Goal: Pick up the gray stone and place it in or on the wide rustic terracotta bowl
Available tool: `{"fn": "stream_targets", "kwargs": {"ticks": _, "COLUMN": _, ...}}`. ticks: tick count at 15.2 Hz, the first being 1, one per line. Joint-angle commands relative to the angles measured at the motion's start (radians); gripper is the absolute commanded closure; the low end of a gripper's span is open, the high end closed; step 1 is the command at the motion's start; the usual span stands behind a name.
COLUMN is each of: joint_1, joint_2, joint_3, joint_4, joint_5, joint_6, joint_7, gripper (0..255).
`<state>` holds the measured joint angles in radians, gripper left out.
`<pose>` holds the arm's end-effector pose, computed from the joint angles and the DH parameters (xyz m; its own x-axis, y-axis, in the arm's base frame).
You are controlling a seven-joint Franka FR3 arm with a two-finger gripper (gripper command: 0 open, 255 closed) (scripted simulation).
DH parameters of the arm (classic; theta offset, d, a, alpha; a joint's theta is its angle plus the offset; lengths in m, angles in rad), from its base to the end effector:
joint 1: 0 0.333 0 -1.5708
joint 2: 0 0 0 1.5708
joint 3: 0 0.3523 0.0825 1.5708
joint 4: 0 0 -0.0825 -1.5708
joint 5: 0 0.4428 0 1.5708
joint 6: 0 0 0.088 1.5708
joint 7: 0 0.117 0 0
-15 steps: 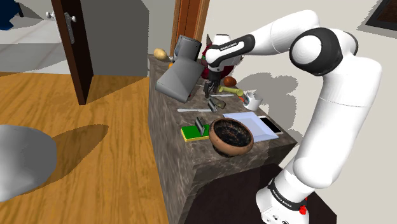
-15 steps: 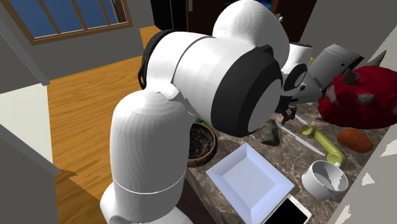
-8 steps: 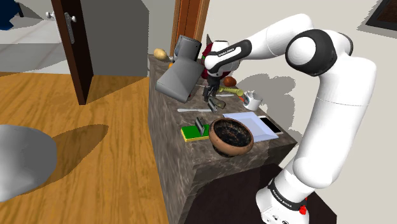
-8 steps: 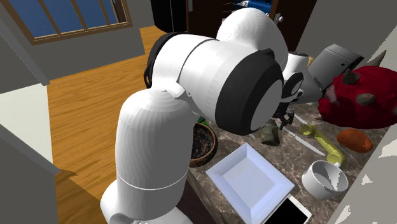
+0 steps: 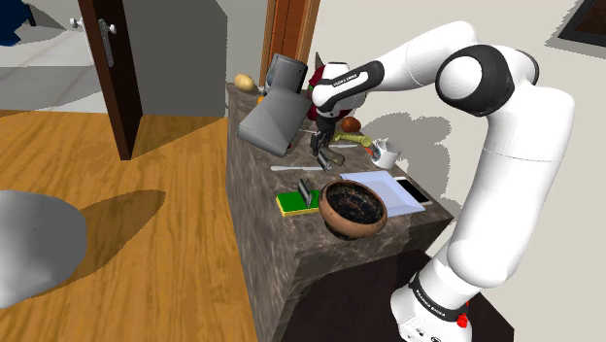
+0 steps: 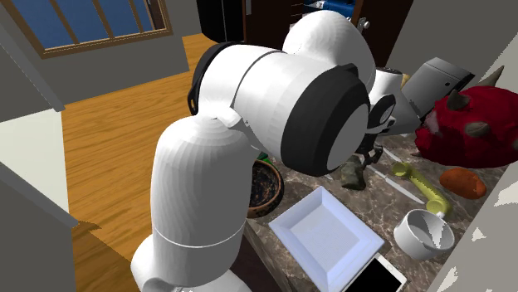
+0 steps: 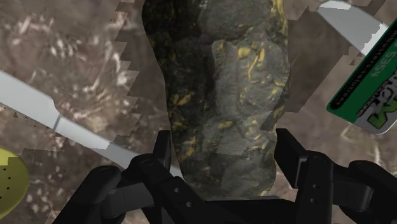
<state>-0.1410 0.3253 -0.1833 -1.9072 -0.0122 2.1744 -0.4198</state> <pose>0.6384 -0.2096 0.3150 0.9912 0.1085 -0.0764 0.1118 -0.9929 0.0403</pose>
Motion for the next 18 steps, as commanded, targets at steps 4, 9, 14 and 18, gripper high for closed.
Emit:
{"fn": "stream_targets", "kwargs": {"ticks": 4, "joint_1": 0.0, "joint_2": 0.0, "joint_3": 0.0, "joint_4": 0.0, "joint_5": 0.0, "joint_6": 0.0, "joint_7": 0.0, "gripper": 255}}
{"fn": "stream_targets", "kwargs": {"ticks": 9, "joint_1": 0.0, "joint_2": -0.007, "joint_3": -0.001, "joint_4": 0.003, "joint_5": -0.001, "joint_6": -0.011, "joint_7": 0.0, "gripper": 255}}
{"fn": "stream_targets", "kwargs": {"ticks": 14, "joint_1": 0.003, "joint_2": -0.039, "joint_3": -0.003, "joint_4": 0.029, "joint_5": -0.007, "joint_6": -0.069, "joint_7": 0.001, "gripper": 255}}
{"fn": "stream_targets", "kwargs": {"ticks": 18, "joint_1": 0.004, "joint_2": -0.062, "joint_3": -0.004, "joint_4": 0.054, "joint_5": -0.011, "joint_6": -0.116, "joint_7": 0.001, "gripper": 255}}
